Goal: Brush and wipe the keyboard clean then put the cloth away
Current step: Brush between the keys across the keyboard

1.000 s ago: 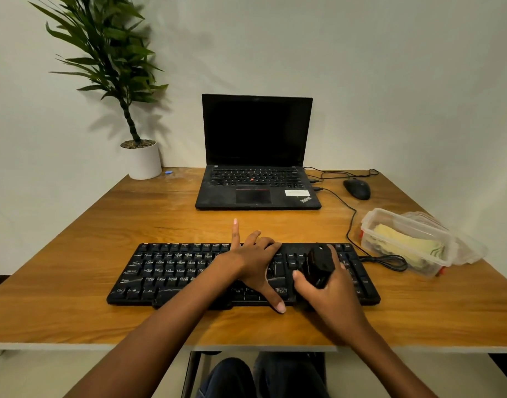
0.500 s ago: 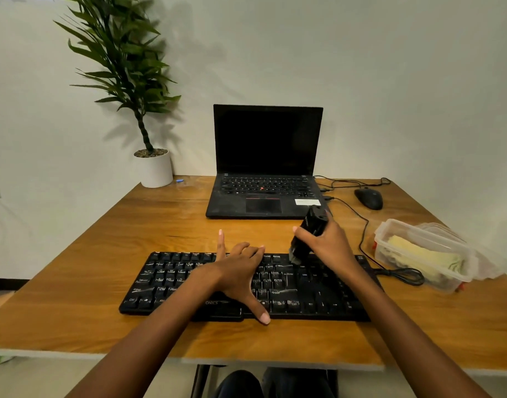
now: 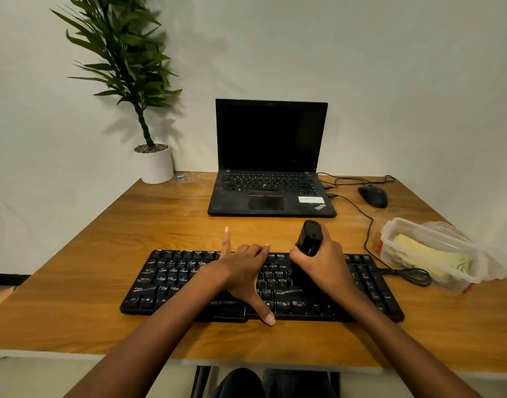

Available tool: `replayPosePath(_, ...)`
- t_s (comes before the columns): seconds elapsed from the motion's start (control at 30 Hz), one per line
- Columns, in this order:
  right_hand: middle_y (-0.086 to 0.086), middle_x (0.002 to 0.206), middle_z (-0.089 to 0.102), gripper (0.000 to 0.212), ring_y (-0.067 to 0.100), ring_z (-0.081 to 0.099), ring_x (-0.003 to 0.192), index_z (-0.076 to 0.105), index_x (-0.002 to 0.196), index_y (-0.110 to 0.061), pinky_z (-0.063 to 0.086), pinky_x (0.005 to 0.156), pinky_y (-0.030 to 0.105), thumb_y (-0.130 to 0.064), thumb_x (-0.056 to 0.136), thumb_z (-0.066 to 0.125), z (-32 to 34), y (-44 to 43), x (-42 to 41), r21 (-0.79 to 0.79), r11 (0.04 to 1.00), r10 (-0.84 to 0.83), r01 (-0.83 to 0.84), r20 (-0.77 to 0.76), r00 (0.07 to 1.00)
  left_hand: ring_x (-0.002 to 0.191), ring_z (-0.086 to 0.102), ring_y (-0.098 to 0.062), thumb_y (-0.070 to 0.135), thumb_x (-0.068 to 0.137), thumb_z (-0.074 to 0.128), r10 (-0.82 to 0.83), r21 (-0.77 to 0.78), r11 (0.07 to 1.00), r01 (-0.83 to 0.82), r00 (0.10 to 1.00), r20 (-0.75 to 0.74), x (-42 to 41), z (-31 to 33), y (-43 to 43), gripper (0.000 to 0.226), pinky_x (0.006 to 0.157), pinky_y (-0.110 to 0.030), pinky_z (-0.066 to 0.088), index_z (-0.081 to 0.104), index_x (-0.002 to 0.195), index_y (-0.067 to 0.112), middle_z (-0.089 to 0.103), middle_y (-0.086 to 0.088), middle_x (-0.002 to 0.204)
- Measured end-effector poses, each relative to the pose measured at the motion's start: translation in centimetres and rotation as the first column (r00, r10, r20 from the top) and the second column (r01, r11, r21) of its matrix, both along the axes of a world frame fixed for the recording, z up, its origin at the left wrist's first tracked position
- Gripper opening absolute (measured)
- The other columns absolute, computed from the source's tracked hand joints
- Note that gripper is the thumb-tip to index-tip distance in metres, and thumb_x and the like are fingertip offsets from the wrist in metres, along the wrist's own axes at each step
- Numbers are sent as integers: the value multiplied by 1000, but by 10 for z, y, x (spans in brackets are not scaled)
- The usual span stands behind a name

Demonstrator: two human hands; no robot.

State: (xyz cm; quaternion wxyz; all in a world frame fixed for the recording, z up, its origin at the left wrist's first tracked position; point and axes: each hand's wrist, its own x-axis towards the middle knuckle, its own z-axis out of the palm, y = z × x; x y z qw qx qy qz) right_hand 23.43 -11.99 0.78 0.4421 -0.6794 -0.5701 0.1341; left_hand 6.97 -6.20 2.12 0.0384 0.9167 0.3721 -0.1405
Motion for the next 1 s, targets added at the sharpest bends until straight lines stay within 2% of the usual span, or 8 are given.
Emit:
replayPosePath(0.1,-3,72,56,22,7,54,64,51,91,-16,40,49,13,-22,78,68,11,2,5,-88,994,59,-63,-46,997,146,-3,-22,76,61,64,-2,3,1000,2,1000,2,0,1,0,136,93,-63,-34,-16,148,10,2,-5,159)
replayPosePath(0.2,-6,74,58,23,7,57,66,53,93,-12,41,50,7,-23,79,68,21,14,8,27,1000,1,1,-78,997,146,-2,-22,77,60,63,1,6,1000,-1,1000,-3,1,0,0,136,94,-64,-32,-16,148,10,2,-5,159)
replayPosePath(0.37,-1,75,59,31,17,59,69,47,95,-21,49,60,31,-34,76,67,2,10,-14,-89,995,56,-54,26,998,146,-2,-21,75,61,64,4,5,1000,-4,1000,4,0,0,0,135,94,-63,-33,-15,148,10,2,-5,159)
replayPosePath(0.47,1,75,57,26,18,57,70,50,89,-17,47,61,31,-29,75,68,17,18,-7,-92,992,86,-88,-26,996,146,-2,-21,76,61,63,6,11,1000,-6,1000,-3,0,1,-1,135,92,-61,-35,-16,148,10,1,-5,159)
replayPosePath(0.57,-1,77,56,24,12,56,71,48,95,-16,45,61,19,-21,81,66,17,20,-3,-35,987,156,-160,-86,984,146,-4,-22,76,62,63,15,4,1000,-15,1000,-10,0,0,-1,134,93,-62,-34,-16,148,10,0,-5,159)
replayPosePath(0.73,-2,76,52,21,14,52,71,47,84,-21,42,62,24,-20,81,68,21,19,8,-207,927,314,-313,-28,949,146,-4,-21,75,62,64,13,-10,1000,-13,1000,-7,0,1,-1,135,97,-64,-30,-16,148,10,-1,-5,159)
replayPosePath(0.9,-3,89,56,27,6,54,80,49,104,-18,43,67,13,-24,84,66,15,19,2,-111,933,328,-343,-139,935,146,-4,-21,75,61,64,19,-17,1000,-19,1000,-6,0,0,-1,136,92,-61,-35,-18,148,11,-1,-3,159)
replayPosePath(1.0,-1,84,54,23,13,54,79,49,96,-20,44,68,23,-23,83,67,18,21,5,-198,908,368,-370,-47,929,146,-4,-21,74,62,65,21,-18,1000,-21,1000,-4,0,0,-1,135,94,-62,-33,-17,148,10,-2,-3,159)
